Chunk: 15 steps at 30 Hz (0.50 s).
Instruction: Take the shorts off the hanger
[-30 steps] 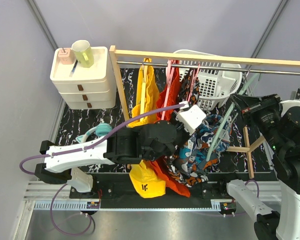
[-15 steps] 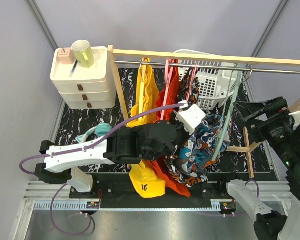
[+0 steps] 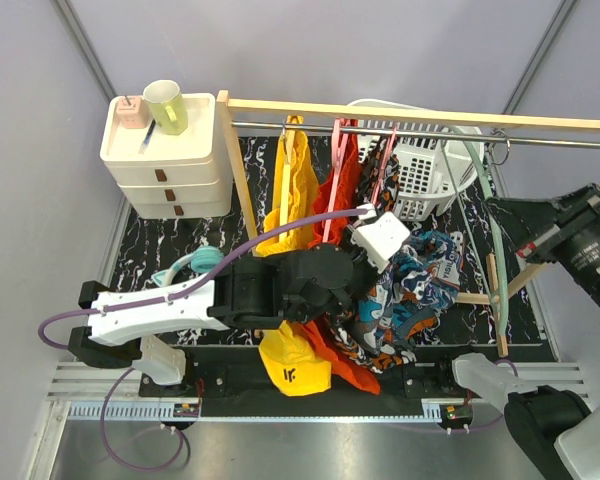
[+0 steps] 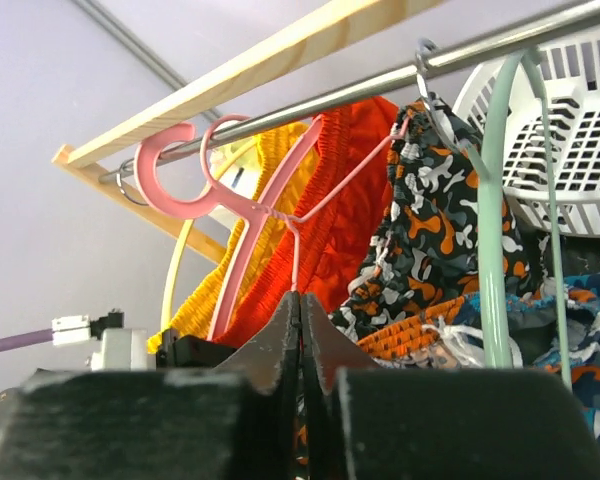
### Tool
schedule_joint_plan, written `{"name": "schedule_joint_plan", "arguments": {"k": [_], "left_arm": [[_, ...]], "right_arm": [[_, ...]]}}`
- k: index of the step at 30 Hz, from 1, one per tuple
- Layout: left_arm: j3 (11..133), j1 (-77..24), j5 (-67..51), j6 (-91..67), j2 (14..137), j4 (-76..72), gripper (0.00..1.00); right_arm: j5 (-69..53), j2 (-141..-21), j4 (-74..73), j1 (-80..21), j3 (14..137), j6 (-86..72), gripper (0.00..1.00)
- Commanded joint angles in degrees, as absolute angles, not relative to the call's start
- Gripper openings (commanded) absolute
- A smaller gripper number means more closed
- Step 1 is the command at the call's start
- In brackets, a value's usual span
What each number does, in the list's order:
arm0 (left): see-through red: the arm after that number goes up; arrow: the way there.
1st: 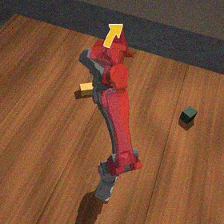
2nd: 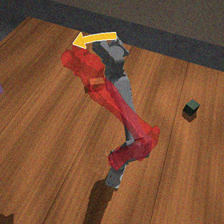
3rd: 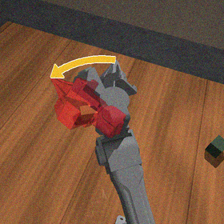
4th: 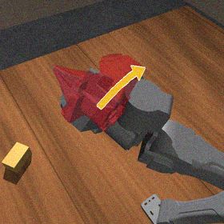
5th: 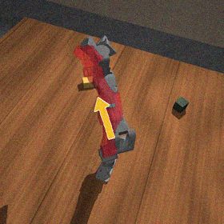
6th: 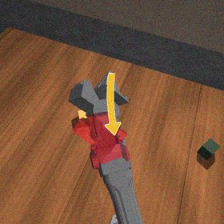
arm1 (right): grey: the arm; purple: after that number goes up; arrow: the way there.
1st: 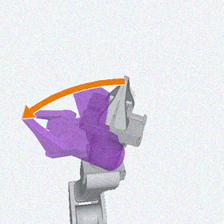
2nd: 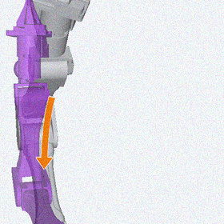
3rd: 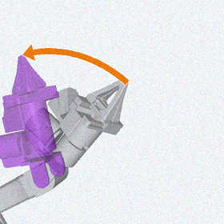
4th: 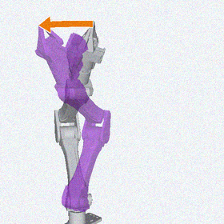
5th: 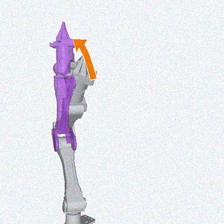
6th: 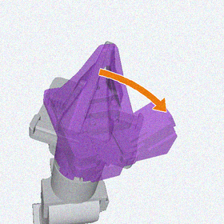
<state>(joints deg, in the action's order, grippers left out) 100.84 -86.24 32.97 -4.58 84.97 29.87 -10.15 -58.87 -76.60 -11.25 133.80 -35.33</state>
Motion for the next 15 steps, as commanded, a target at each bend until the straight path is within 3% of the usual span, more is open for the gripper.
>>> {"name": "schedule_joint_plan", "arguments": {"k": [1,8,15], "left_arm": [[101.0,-86.1,32.3,-5.2,82.2,26.2,0.0],[100.8,-86.2,32.5,-5.2,81.7,26.5,0.0],[101.1,-86.1,32.2,-4.8,81.7,26.7,0.0]], "right_arm": [[-14.3,-64.2,-77.2,-11.5,135.4,-28.7,0.0],[-13.0,-61.9,-67.4,-11.5,126.0,-25.2,0.0],[-6.8,-55.6,-51.0,-11.4,108.3,-25.8,0.0]]}}
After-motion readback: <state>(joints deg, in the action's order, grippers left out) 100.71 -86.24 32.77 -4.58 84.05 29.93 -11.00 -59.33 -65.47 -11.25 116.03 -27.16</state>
